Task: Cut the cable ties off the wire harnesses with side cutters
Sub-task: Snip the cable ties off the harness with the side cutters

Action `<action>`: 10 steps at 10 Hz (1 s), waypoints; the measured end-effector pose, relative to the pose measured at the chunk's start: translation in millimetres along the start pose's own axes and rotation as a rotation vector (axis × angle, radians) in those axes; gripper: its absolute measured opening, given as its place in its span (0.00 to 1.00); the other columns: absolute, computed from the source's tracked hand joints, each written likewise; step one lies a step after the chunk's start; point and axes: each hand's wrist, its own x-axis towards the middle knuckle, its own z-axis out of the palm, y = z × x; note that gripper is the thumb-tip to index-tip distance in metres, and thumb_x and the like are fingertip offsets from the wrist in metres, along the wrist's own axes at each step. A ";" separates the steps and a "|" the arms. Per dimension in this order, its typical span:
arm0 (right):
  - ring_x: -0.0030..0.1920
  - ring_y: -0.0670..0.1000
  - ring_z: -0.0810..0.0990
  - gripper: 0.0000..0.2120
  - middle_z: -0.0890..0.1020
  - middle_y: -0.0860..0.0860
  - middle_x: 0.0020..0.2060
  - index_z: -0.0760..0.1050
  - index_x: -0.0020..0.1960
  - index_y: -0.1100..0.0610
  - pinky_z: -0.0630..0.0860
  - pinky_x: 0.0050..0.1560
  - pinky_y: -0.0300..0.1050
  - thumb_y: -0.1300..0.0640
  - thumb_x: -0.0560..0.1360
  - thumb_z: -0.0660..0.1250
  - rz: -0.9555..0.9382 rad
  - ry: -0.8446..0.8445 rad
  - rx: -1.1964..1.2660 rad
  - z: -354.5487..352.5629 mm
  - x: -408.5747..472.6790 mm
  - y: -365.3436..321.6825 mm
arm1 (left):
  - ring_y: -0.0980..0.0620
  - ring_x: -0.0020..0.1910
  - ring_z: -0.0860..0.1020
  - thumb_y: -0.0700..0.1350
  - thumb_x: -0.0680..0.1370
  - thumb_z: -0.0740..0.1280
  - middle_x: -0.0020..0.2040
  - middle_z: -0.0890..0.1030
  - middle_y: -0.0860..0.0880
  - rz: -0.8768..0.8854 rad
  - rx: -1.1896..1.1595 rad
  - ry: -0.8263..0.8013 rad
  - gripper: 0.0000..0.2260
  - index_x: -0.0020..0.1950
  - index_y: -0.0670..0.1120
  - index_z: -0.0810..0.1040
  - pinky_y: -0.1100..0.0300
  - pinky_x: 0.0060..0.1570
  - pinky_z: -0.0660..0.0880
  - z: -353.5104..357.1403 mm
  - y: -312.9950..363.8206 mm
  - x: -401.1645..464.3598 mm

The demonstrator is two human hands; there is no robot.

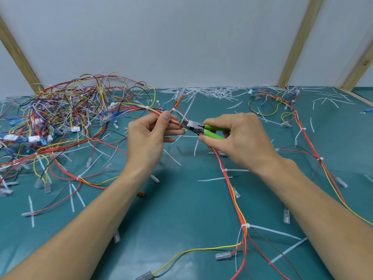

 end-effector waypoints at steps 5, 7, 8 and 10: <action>0.33 0.43 0.71 0.06 0.74 0.39 0.29 0.85 0.46 0.48 0.63 0.37 0.42 0.46 0.73 0.76 0.001 -0.004 -0.003 -0.7 0.6 0.6 | 0.48 0.39 0.86 0.44 0.84 0.63 0.37 0.86 0.46 -0.001 0.000 -0.008 0.12 0.48 0.39 0.82 0.61 0.36 0.81 -0.3 -0.4 0.3; 0.33 0.45 0.71 0.06 0.75 0.42 0.29 0.85 0.46 0.48 0.64 0.37 0.46 0.46 0.73 0.76 0.005 0.005 -0.004 -0.3 0.3 0.8 | 0.48 0.40 0.86 0.44 0.84 0.63 0.37 0.86 0.46 0.005 -0.002 -0.012 0.12 0.48 0.40 0.82 0.61 0.36 0.81 -1.0 -1.3 0.7; 0.33 0.44 0.71 0.06 0.74 0.40 0.29 0.85 0.46 0.48 0.63 0.37 0.46 0.46 0.73 0.76 0.006 0.007 -0.003 -0.5 0.4 1.1 | 0.48 0.40 0.86 0.44 0.84 0.63 0.37 0.86 0.46 0.007 -0.001 -0.012 0.12 0.47 0.40 0.82 0.61 0.36 0.81 -1.1 -1.6 0.8; 0.33 0.44 0.71 0.07 0.74 0.42 0.29 0.85 0.46 0.48 0.63 0.38 0.47 0.46 0.74 0.76 0.005 0.006 -0.013 -0.8 0.4 0.5 | 0.48 0.40 0.86 0.45 0.84 0.63 0.37 0.86 0.46 0.008 0.003 -0.014 0.12 0.47 0.40 0.82 0.61 0.36 0.81 -1.2 -1.5 1.1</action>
